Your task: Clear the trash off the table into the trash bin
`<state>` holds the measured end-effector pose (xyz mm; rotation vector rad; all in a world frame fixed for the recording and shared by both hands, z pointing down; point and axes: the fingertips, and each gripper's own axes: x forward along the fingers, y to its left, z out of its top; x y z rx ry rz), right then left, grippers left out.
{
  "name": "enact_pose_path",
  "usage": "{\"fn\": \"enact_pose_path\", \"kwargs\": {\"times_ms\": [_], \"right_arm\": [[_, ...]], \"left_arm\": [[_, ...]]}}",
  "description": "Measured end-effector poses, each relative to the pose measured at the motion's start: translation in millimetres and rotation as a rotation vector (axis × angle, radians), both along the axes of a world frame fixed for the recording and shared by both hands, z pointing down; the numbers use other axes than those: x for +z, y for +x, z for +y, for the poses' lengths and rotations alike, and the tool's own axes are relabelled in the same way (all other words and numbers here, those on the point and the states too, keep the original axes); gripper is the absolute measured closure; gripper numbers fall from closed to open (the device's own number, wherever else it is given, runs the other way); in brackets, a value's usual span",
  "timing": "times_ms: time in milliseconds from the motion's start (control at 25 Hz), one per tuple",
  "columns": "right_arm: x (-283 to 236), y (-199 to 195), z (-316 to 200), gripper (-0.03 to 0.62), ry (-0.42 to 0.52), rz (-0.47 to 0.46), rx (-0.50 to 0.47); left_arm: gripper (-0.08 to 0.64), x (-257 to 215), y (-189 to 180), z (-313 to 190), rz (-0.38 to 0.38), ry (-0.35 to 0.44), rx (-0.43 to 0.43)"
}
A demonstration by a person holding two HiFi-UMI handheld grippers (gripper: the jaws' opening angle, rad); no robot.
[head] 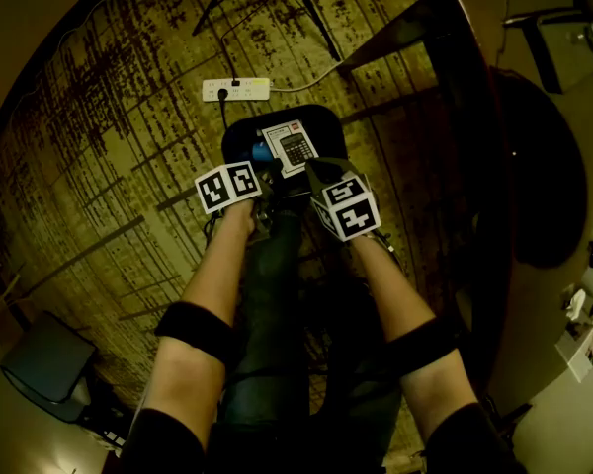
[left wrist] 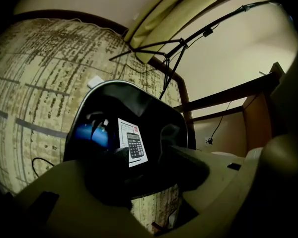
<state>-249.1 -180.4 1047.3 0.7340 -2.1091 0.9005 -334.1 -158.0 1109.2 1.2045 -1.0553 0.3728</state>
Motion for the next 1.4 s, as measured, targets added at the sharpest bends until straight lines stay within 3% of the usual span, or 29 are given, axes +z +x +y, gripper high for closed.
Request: {"fn": "enact_pose_path", "kwargs": {"times_ms": [240, 440, 600, 800, 1080, 1240, 1400], "right_arm": [[-21, 1, 1, 0.589, 0.004, -0.01, 0.019], [-68, 12, 0, 0.589, 0.057, -0.023, 0.057], [-142, 23, 2, 0.589, 0.1, -0.053, 0.131], [-256, 40, -1, 0.589, 0.185, -0.09, 0.21], [-402, 76, -4, 0.589, 0.332, -0.117, 0.324], [-474, 119, -1, 0.589, 0.409, -0.12, 0.384], [-511, 191, 9, 0.589, 0.467, -0.077, 0.524]], "left_arm": [[0.322, -26, -5, -2, -0.037, 0.051, 0.012], [0.329, -88, -8, -5, -0.095, 0.121, 0.059], [0.554, -169, -12, -4, -0.224, 0.24, 0.142], [0.557, -298, 0, -7, -0.304, 0.408, 0.263], [0.557, -462, 13, -12, -0.332, 0.585, 0.279], [0.557, -530, 37, -15, -0.329, 0.675, 0.319], [0.557, -570, 87, -27, -0.286, 0.765, 0.418]]}}
